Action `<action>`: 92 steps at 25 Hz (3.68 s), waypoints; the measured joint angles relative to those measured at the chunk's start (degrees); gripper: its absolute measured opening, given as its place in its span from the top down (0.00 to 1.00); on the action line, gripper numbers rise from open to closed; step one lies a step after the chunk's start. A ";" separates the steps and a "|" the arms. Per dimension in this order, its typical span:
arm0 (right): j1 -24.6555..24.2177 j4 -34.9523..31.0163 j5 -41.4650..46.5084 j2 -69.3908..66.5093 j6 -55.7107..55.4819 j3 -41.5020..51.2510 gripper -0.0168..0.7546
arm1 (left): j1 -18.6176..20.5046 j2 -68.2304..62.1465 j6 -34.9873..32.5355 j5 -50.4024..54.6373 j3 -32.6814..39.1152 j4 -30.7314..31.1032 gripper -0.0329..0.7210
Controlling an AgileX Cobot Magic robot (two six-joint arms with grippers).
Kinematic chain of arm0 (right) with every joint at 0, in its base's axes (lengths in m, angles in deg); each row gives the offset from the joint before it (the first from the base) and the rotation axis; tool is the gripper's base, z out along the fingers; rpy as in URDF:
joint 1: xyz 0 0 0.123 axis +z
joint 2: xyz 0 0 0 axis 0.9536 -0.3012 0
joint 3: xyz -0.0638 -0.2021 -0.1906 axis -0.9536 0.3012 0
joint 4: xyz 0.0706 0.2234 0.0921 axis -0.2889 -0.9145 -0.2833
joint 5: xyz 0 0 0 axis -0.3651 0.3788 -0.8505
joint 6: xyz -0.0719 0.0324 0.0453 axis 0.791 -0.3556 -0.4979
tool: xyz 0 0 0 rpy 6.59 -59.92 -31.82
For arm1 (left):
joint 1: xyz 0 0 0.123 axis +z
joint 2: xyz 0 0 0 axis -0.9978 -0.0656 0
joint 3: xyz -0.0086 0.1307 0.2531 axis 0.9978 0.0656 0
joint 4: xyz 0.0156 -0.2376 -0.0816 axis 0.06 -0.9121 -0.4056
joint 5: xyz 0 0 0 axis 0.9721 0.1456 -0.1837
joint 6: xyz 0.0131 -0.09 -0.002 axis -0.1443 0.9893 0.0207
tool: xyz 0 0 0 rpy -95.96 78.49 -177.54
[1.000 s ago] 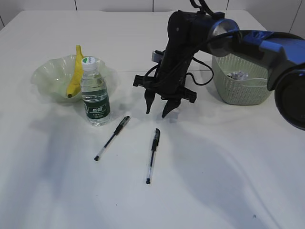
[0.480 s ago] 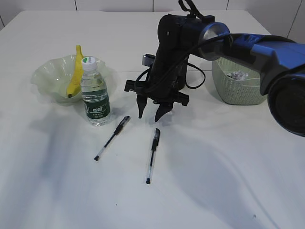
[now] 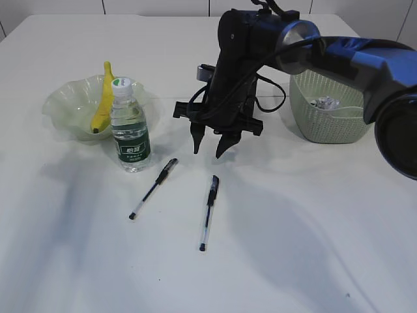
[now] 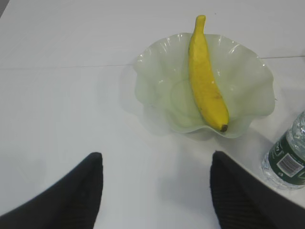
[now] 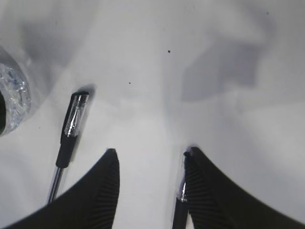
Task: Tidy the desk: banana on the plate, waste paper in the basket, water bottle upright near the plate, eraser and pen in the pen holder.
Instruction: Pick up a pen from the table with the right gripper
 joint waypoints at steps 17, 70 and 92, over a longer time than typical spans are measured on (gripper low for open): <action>0.83 4.31 -0.10 5.64 1.71 8.40 0.54 | 0.00 0.00 0.00 0.00 0.00 -0.47 0.30; 2.68 4.66 -0.61 4.80 -1.75 13.80 0.54 | 0.00 0.00 0.00 1.50 0.00 -0.47 0.30; 2.68 2.95 -0.71 3.12 -5.52 13.80 0.54 | 0.00 0.00 0.00 1.50 0.00 -0.74 0.30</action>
